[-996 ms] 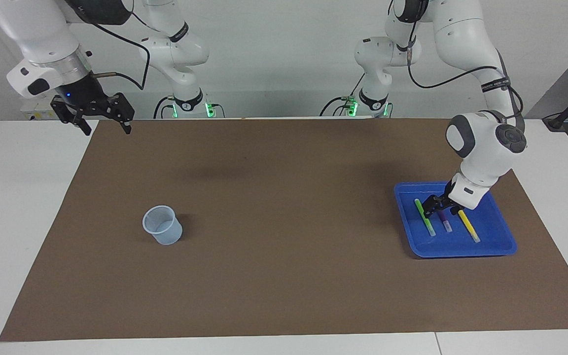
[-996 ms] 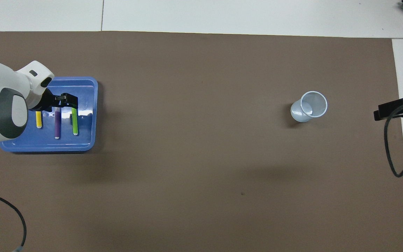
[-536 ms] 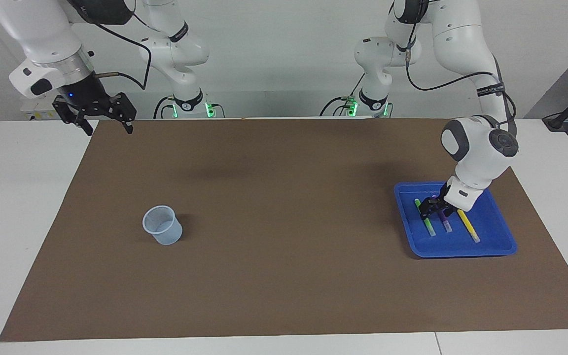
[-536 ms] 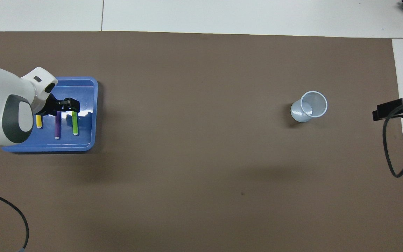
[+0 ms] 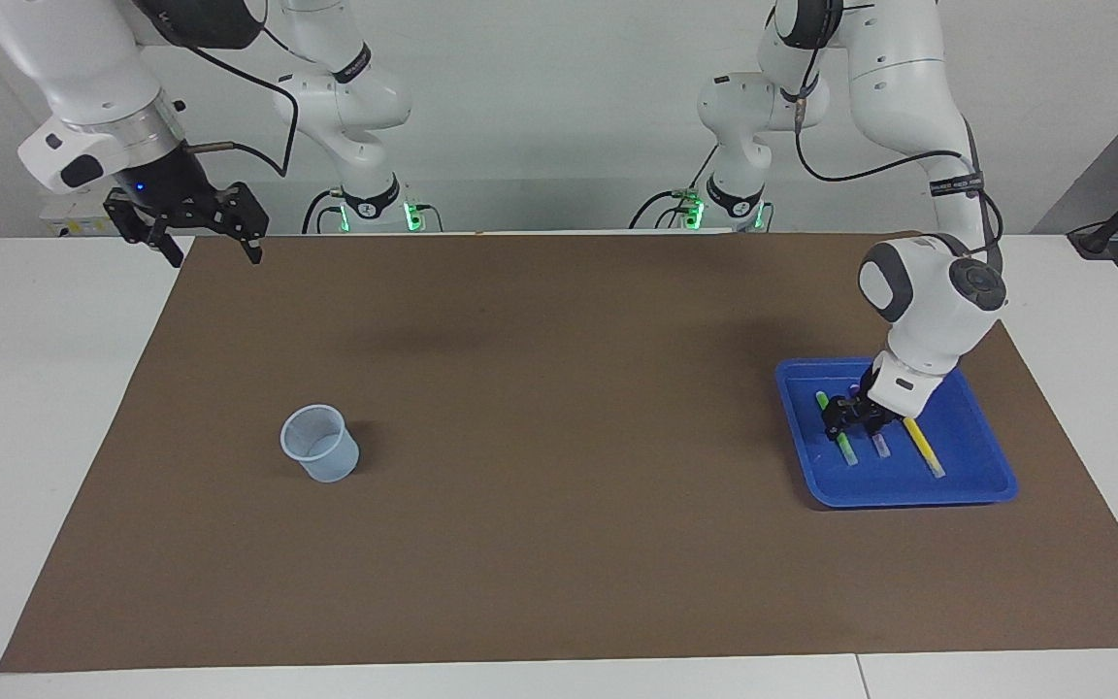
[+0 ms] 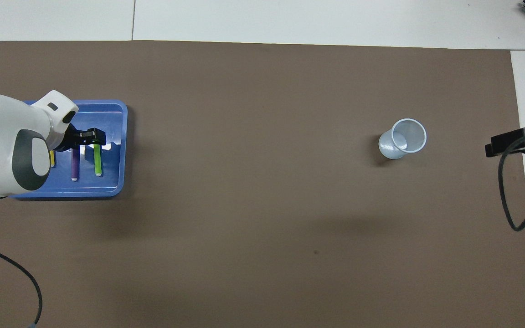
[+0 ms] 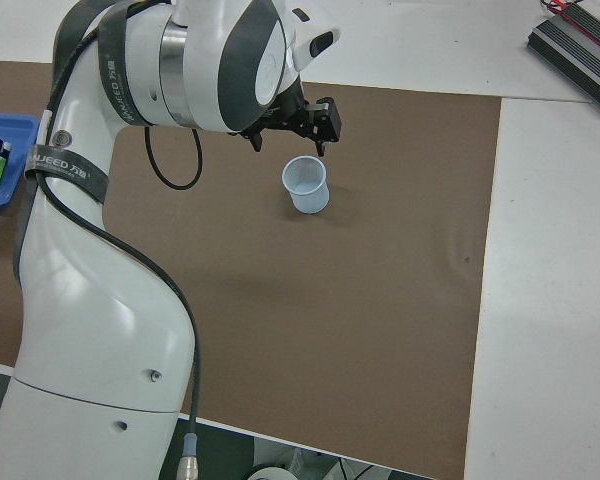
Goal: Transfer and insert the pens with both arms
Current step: 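Reach the left gripper down over the green pen in the tray, then close the left gripper on the green pen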
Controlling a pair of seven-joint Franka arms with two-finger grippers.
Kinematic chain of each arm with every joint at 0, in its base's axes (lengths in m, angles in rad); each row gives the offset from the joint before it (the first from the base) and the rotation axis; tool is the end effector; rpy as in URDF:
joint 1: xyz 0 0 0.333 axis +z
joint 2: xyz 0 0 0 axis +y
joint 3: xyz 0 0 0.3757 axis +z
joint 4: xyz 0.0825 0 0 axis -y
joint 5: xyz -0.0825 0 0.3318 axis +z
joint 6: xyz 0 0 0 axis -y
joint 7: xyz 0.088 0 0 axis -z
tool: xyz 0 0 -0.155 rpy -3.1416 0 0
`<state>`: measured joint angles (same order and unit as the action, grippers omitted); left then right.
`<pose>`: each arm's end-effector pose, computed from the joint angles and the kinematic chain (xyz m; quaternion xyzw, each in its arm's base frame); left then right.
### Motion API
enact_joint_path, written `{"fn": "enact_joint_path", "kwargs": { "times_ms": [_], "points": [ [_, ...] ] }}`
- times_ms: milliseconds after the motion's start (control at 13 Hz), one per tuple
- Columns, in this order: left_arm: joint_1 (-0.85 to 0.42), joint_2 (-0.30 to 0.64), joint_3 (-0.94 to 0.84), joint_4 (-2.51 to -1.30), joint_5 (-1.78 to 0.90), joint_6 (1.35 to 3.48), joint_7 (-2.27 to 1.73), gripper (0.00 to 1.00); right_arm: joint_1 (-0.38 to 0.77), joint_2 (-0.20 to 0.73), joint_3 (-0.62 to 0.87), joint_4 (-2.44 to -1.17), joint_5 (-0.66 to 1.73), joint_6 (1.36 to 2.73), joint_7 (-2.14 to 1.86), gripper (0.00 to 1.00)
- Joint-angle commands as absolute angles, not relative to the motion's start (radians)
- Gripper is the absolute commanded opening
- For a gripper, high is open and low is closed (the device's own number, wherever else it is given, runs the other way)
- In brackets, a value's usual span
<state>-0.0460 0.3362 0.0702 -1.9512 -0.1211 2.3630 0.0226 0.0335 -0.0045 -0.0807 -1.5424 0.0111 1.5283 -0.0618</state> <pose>0.6059 0.0061 0.3574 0.9979 0.0398 0.0393 0.0317 0.4958 -0.0218 0.6466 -0.9999 -0.0075 0.0045 0.0060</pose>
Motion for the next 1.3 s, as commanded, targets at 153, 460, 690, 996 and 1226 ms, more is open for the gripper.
{"fn": "enact_joint_path", "kwargs": {
  "times_ms": [153,460,690,996,1226],
  "points": [
    [-0.051,0.347,0.075,-1.965,-0.175,2.402,0.017,0.64,0.029,-0.017,-0.071,-1.563,0.023,1.552,-0.057,1.00],
    [-0.049,0.353,0.075,-1.960,-0.175,2.416,0.018,0.53,0.029,-0.017,-0.067,-1.563,0.023,1.552,-0.057,1.00],
    [-0.051,0.353,0.075,-1.962,-0.175,2.418,0.017,0.47,0.029,-0.017,-0.067,-1.563,0.023,1.552,-0.057,1.00],
    [-0.051,0.354,0.074,-1.968,-0.176,2.434,0.018,0.42,0.029,-0.017,-0.066,-1.563,0.023,1.552,-0.057,1.00],
    [-0.051,0.367,0.074,-1.971,-0.176,2.442,0.020,0.38,0.029,-0.017,-0.066,-1.563,0.023,1.554,-0.055,1.00]
  ]
}}
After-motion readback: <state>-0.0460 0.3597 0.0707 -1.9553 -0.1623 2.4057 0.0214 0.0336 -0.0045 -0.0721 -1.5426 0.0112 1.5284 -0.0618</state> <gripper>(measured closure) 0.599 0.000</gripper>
